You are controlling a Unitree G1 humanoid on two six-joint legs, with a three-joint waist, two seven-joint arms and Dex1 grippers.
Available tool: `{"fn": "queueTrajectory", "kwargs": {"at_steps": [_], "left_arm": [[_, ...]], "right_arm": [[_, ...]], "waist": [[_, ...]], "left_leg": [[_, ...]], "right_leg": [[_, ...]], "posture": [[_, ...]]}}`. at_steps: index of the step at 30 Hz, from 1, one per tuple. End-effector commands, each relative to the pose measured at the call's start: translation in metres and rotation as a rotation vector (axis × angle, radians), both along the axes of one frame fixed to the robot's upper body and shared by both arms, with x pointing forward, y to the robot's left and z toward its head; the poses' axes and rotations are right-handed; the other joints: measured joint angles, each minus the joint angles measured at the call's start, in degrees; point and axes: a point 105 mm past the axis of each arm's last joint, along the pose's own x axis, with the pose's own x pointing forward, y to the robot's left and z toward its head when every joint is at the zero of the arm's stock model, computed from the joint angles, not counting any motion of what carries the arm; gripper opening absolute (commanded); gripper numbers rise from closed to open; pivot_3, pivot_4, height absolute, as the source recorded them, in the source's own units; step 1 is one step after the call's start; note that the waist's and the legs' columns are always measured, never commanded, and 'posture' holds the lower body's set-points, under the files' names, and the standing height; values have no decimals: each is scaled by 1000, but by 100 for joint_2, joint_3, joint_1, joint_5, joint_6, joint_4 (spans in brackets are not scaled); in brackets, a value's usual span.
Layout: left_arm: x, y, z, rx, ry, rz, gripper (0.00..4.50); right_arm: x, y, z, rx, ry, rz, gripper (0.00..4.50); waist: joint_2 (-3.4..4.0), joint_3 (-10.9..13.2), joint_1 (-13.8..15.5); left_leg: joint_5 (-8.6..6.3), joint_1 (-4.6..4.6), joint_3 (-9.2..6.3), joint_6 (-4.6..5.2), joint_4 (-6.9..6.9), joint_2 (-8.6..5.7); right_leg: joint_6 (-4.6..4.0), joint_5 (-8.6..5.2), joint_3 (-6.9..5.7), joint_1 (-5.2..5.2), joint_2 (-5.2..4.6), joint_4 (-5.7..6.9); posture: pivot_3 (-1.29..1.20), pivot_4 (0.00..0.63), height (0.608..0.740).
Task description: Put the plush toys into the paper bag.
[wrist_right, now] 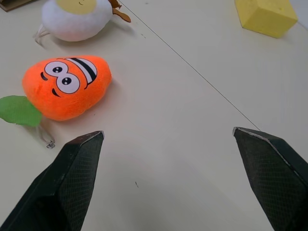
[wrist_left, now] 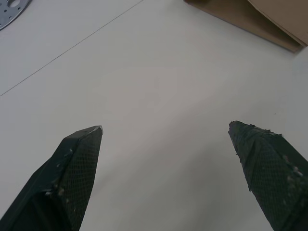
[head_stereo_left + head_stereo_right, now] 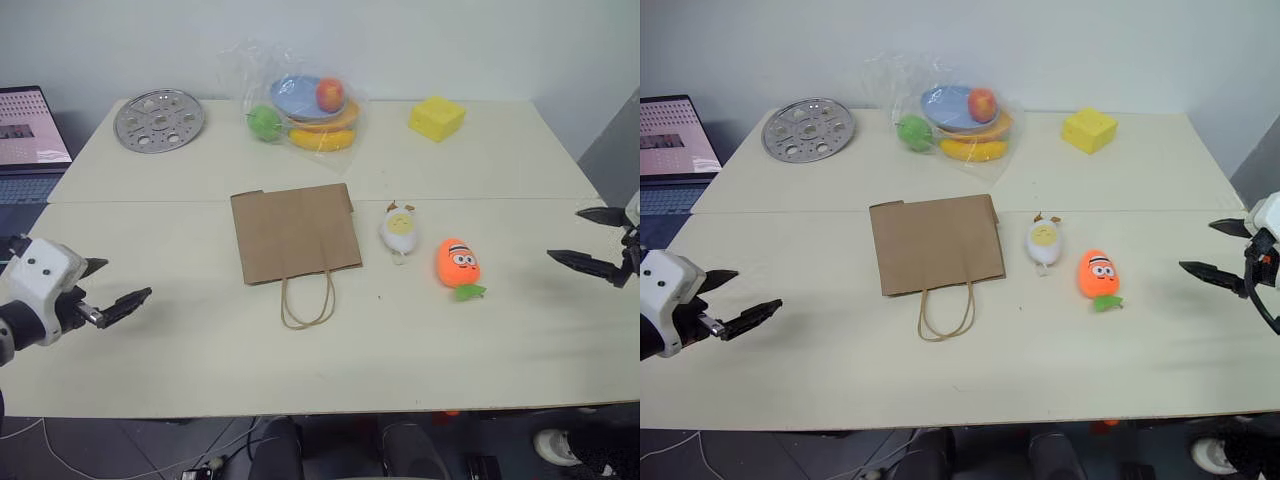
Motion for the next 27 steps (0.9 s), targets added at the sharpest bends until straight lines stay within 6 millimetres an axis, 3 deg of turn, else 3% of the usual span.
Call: {"fn": "queueTrajectory", "kwargs": {"at_steps": [1, 18, 27], "left_arm": [[0, -1, 14, 4, -58, -14, 4484], [1, -1, 27, -62, -178, -14, 4484], [1, -6, 21, -37, -164, -51, 4484]], "right_arm": [[1, 2, 15, -13, -57, 15, 4500], [6, 4, 15, -11, -86, 15, 4500], [6, 7, 17, -10, -94, 24, 4500]], "waist": [[0, 0, 0], [0, 0, 1], [0, 0, 1]], "left_leg": [[0, 0, 0, 0, 0, 0], [0, 0, 1, 0, 1, 0], [0, 0, 0, 0, 1, 0]], "right_leg": [[0, 0, 0, 0, 0, 0], [1, 2, 0, 1, 0, 1], [1, 2, 0, 1, 0, 1]], "posture": [[0, 150, 740], [0, 150, 740], [0, 150, 740]]}}
